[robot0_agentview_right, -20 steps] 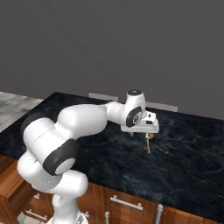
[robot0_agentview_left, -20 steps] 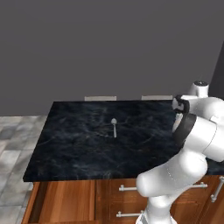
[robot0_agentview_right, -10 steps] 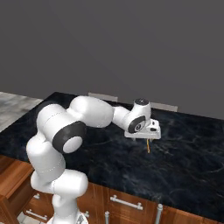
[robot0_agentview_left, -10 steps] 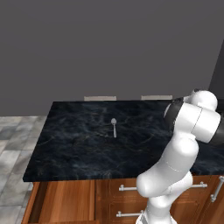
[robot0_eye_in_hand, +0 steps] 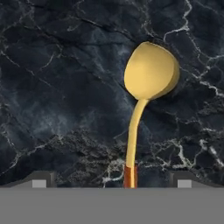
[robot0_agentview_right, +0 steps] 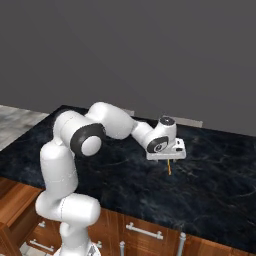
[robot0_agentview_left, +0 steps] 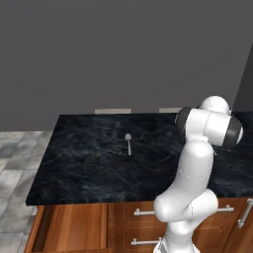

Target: Organize the utensils by type. Pick up the wooden spoons from the counter and place them in the open cabinet. Then pick up the metallic utensils from the counter and place them in the open drawer.

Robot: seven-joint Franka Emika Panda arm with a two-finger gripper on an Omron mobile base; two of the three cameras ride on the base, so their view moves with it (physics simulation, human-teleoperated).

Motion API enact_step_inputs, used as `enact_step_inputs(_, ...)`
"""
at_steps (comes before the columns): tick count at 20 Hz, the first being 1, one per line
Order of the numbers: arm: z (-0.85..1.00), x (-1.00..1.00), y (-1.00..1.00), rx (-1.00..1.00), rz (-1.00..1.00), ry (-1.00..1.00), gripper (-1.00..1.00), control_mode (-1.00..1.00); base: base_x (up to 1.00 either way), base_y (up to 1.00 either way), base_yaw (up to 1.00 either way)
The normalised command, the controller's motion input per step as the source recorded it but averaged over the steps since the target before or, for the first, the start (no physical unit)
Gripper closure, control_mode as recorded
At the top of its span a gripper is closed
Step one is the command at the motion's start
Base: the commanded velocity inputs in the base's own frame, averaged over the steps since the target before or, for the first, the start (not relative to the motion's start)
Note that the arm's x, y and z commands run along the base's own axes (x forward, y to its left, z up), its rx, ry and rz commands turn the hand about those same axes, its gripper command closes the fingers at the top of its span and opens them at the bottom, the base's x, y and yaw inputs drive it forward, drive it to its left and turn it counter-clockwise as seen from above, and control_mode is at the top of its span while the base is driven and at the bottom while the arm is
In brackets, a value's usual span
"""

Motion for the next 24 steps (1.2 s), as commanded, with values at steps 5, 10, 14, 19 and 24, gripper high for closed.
enact_step_inputs(5, -0.31, 0.29, -0.12, 0.0, 0.1, 0.0, -1.0, -1.0, 0.0, 0.0, 0.0)
enact_step_inputs(10, -0.35, 0.35, -0.14, 0.0, 0.08, 0.01, -1.0, -1.0, 0.0, 0.0, 0.0)
enact_step_inputs(14, -0.28, 0.35, -0.12, 0.0, 0.07, 0.01, -1.0, -1.0, 0.0, 0.0, 0.0)
enact_step_inputs(19, -0.51, -0.02, -0.07, -0.02, 0.08, 0.03, 1.0, -1.0, 0.0, 0.0, 0.0)
enact_step_inputs(24, -0.74, -0.42, 0.07, -0.17, 0.04, 0.0, 1.0, -1.0, 0.0, 0.0, 0.0)
